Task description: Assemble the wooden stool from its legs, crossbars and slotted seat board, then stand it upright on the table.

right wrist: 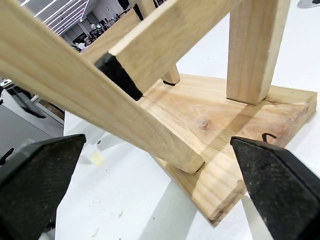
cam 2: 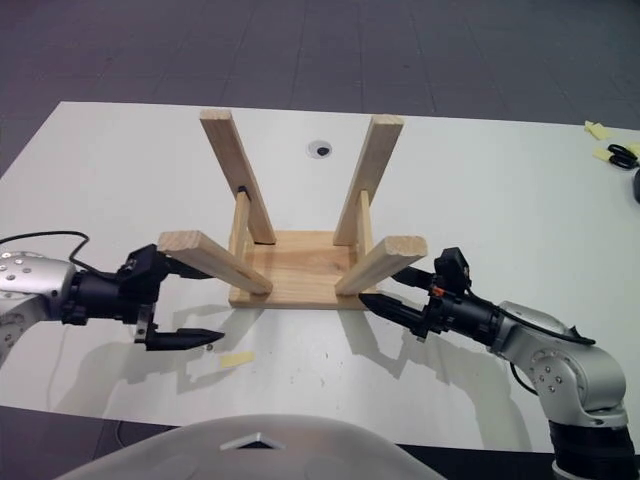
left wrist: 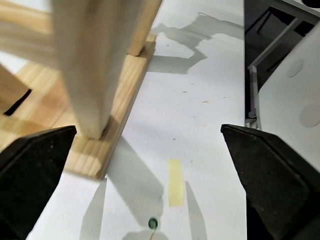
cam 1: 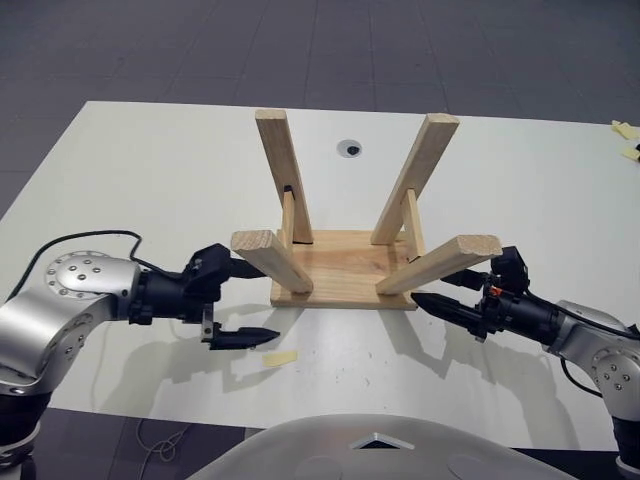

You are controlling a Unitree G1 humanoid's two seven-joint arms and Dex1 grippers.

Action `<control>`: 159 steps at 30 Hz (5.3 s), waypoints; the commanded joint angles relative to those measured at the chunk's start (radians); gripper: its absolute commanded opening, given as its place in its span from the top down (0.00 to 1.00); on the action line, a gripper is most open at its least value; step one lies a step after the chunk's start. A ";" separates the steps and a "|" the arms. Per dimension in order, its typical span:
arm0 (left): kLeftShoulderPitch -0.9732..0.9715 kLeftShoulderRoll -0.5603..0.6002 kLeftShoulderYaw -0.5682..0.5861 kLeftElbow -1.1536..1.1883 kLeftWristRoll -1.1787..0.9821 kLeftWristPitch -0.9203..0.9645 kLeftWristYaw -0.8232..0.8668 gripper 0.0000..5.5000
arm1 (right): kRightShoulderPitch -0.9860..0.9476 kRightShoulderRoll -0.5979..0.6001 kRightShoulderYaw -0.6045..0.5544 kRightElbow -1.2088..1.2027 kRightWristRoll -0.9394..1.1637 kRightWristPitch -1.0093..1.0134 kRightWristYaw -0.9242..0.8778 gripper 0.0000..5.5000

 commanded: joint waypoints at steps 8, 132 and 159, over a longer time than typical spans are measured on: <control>0.010 -0.221 -0.112 0.088 0.146 -0.139 0.181 0.02 | -0.188 -0.056 0.155 0.271 -0.218 -0.158 0.216 0.02; -0.502 -0.519 0.243 0.421 -0.928 0.115 1.057 0.67 | -0.624 0.147 -0.001 0.154 1.013 -0.195 -0.798 0.68; -0.452 -0.508 0.167 0.671 0.080 -0.549 1.165 0.12 | -0.347 0.379 0.121 0.286 -0.455 -0.764 -1.090 0.02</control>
